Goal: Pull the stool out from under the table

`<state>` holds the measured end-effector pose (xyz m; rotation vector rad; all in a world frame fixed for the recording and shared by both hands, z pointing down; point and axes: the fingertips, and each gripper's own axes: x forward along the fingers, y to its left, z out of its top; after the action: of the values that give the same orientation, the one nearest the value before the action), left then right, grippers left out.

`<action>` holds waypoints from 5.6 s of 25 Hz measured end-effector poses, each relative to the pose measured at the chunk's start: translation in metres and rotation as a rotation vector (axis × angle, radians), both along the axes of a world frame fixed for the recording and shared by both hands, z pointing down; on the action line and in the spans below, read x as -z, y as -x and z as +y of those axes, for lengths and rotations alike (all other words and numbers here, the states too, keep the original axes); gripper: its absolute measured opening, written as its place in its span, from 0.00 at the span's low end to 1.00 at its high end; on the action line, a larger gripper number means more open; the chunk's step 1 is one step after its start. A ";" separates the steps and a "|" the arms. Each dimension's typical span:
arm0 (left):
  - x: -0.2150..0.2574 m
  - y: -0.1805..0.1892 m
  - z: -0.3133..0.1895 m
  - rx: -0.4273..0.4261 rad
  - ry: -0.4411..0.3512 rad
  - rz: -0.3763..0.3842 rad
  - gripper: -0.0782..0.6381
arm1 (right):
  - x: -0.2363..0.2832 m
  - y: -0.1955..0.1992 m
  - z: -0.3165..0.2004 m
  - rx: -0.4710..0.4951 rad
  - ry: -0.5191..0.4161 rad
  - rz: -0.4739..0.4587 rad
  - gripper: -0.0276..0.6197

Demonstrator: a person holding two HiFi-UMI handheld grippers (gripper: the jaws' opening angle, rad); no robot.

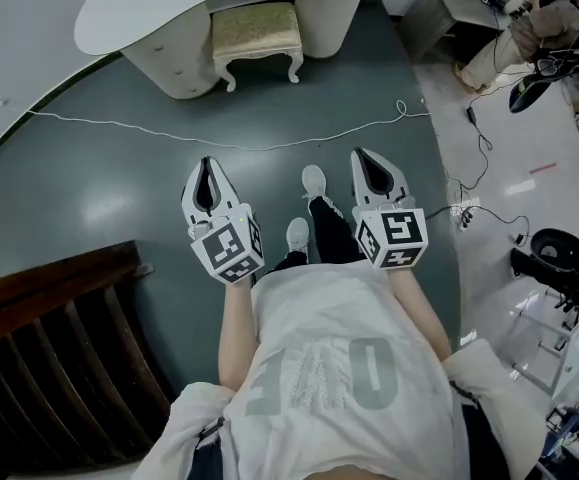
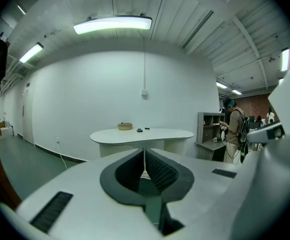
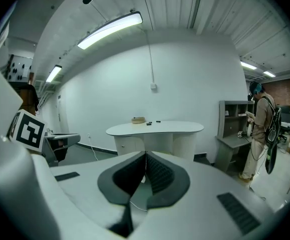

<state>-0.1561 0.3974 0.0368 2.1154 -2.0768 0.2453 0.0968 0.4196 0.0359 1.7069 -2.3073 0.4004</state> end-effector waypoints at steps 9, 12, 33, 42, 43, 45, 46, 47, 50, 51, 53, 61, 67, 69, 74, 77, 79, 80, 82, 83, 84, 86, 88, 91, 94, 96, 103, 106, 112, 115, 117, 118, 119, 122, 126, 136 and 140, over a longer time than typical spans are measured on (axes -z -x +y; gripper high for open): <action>0.009 -0.016 -0.067 -0.039 -0.012 -0.061 0.16 | -0.004 -0.008 -0.086 0.001 -0.045 -0.032 0.09; 0.017 -0.017 -0.106 -0.034 -0.034 -0.066 0.16 | 0.000 -0.010 -0.130 -0.001 -0.063 -0.045 0.09; 0.037 -0.040 -0.371 0.012 -0.070 -0.118 0.16 | -0.002 -0.012 -0.411 0.138 -0.082 -0.021 0.09; 0.038 -0.025 -0.408 -0.040 -0.067 -0.090 0.16 | -0.006 0.008 -0.435 0.101 -0.031 -0.061 0.09; 0.041 -0.025 -0.414 -0.049 -0.073 -0.091 0.16 | -0.003 0.007 -0.439 0.085 -0.046 -0.053 0.09; 0.043 -0.025 -0.422 -0.060 -0.082 -0.092 0.16 | 0.001 0.005 -0.447 0.057 -0.054 -0.064 0.09; 0.044 -0.026 -0.425 -0.062 -0.083 -0.090 0.16 | 0.001 0.004 -0.451 0.049 -0.053 -0.072 0.09; 0.044 -0.026 -0.428 -0.064 -0.082 -0.088 0.16 | 0.002 0.002 -0.454 0.046 -0.052 -0.073 0.09; 0.042 -0.028 -0.436 -0.082 -0.071 -0.092 0.16 | 0.003 -0.001 -0.465 0.067 -0.052 -0.034 0.09; 0.040 -0.029 -0.438 -0.088 -0.062 -0.095 0.16 | 0.004 -0.001 -0.469 0.078 -0.055 -0.016 0.09; 0.037 -0.030 -0.441 -0.093 -0.048 -0.097 0.16 | 0.007 -0.002 -0.476 0.081 -0.069 0.008 0.09; 0.029 -0.035 -0.448 -0.083 -0.030 -0.066 0.16 | 0.007 -0.001 -0.484 0.047 -0.083 -0.035 0.09; 0.028 -0.043 -0.457 -0.102 -0.046 0.021 0.55 | -0.005 0.012 -0.482 0.139 -0.019 -0.097 0.51; 0.026 -0.046 -0.456 -0.099 -0.044 0.044 0.56 | -0.008 0.011 -0.479 0.144 -0.013 -0.090 0.54; 0.018 -0.049 -0.450 -0.096 -0.034 0.060 0.57 | -0.015 0.007 -0.472 0.138 0.013 -0.081 0.54; 0.017 -0.050 -0.453 -0.101 -0.038 0.069 0.57 | -0.015 0.002 -0.474 0.117 0.014 -0.083 0.54; 0.018 -0.051 -0.458 -0.106 -0.046 0.073 0.57 | -0.013 0.001 -0.479 0.104 0.001 -0.079 0.54; 0.017 -0.050 -0.461 -0.105 -0.048 0.073 0.57 | -0.013 0.000 -0.482 0.100 -0.008 -0.072 0.54; 0.008 -0.046 -0.460 -0.100 -0.030 0.064 0.56 | -0.016 -0.001 -0.482 0.091 -0.011 -0.056 0.54; 0.001 -0.044 -0.459 -0.101 -0.012 0.058 0.56 | -0.019 -0.002 -0.483 0.082 -0.004 -0.053 0.54; -0.005 -0.043 -0.461 -0.104 0.003 0.052 0.56 | -0.021 -0.004 -0.486 0.074 0.002 -0.053 0.54; -0.017 -0.042 -0.475 -0.113 0.017 0.043 0.57 | -0.026 -0.010 -0.501 0.064 0.006 -0.045 0.54; -0.036 -0.039 -0.491 -0.112 0.028 0.034 0.56 | -0.043 -0.012 -0.516 0.065 0.020 -0.021 0.54; -0.078 -0.035 -0.513 -0.094 0.053 0.029 0.56 | -0.083 -0.008 -0.532 0.082 0.052 0.005 0.54; -0.130 -0.034 -0.535 -0.087 0.061 0.022 0.56 | -0.134 -0.005 -0.551 0.093 0.064 0.018 0.54; -0.170 -0.029 -0.555 -0.098 0.055 0.002 0.56 | -0.171 0.000 -0.570 0.081 0.051 0.009 0.54; -0.328 -0.007 -0.564 -0.054 0.070 0.009 0.56 | -0.317 0.015 -0.602 0.068 0.015 0.034 0.54; -0.381 -0.004 -0.557 -0.047 0.096 0.010 0.56 | -0.368 0.021 -0.601 0.069 0.015 0.039 0.54; -0.467 0.009 -0.547 -0.053 0.147 -0.024 0.57 | -0.469 0.023 -0.593 0.055 0.056 0.071 0.54; -0.508 0.021 -0.544 -0.034 0.189 -0.040 0.56 | -0.508 0.014 -0.589 0.029 0.101 0.072 0.54; -0.528 0.030 -0.546 -0.013 0.209 -0.038 0.56 | -0.526 0.010 -0.591 0.024 0.120 0.081 0.54; -0.535 0.034 -0.547 -0.004 0.215 -0.040 0.56 | -0.532 0.008 -0.592 0.025 0.127 0.088 0.54; -0.540 0.037 -0.548 0.003 0.219 -0.044 0.56 | -0.538 0.006 -0.591 0.028 0.133 0.096 0.54; -0.549 0.040 -0.552 -0.001 0.228 -0.065 0.57 | -0.551 -0.002 -0.589 0.034 0.160 0.119 0.54; -0.556 0.036 -0.560 -0.027 0.247 -0.087 0.57 | -0.557 -0.008 -0.589 0.015 0.184 0.116 0.54; -0.572 0.040 -0.577 -0.025 0.274 -0.075 0.57 | -0.569 0.010 -0.602 0.039 0.201 0.122 0.54; -0.592 0.046 -0.577 -0.008 0.317 -0.072 0.57 | -0.577 0.015 -0.607 0.043 0.209 0.132 0.54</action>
<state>-0.2018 -0.1794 0.6288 1.9506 -1.9161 0.6161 0.0818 -0.1876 0.6126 1.5347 -2.1233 0.4865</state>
